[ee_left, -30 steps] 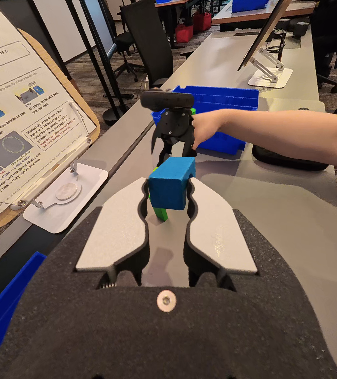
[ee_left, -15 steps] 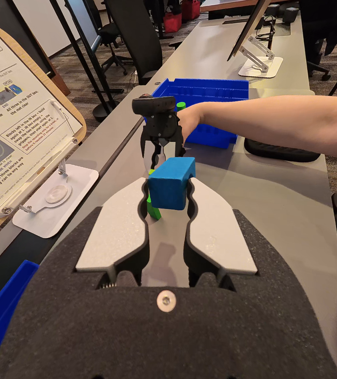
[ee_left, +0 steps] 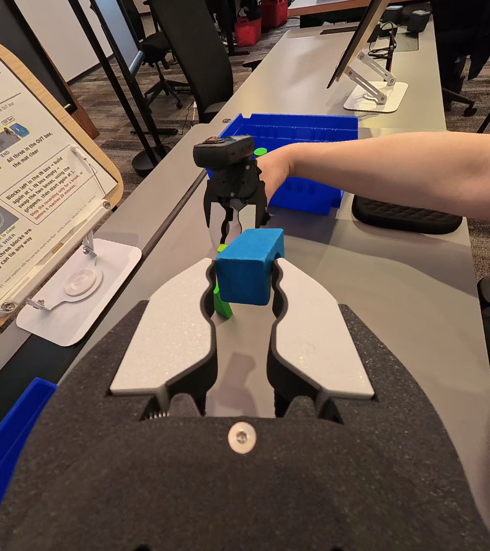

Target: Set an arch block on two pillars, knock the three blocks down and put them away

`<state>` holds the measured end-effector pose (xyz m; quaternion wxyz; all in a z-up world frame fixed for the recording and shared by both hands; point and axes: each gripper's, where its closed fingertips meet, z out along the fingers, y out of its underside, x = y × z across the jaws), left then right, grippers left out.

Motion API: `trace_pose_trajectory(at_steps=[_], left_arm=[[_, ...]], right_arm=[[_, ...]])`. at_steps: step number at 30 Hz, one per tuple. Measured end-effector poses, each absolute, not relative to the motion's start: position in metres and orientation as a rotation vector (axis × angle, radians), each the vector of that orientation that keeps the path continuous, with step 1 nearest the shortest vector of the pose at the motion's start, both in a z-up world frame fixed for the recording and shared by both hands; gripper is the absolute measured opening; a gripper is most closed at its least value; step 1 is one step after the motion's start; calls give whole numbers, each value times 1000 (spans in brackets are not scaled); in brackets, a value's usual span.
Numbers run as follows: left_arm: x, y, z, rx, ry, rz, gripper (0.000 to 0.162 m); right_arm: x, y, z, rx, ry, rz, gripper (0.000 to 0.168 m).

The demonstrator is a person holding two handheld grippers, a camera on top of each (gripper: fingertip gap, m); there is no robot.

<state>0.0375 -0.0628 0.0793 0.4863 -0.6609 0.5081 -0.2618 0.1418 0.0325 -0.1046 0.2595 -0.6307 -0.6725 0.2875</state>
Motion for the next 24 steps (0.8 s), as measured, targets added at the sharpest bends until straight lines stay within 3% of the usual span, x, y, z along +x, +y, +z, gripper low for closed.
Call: trace_pose_trajectory(at_steps=[12,17,24], left_arm=[[36,-61,73,-1645,1244,-641,36],[34,-61,74,-1647,1242,-641,36],[26,-58,80,-1649,1210,-633,36]], right_arm=[[146,30,-104,-1715,-1836,714,38],[148,29,-96,-1726,-1823,678,50],[136,35,-32,-1794,-1604,605,60]])
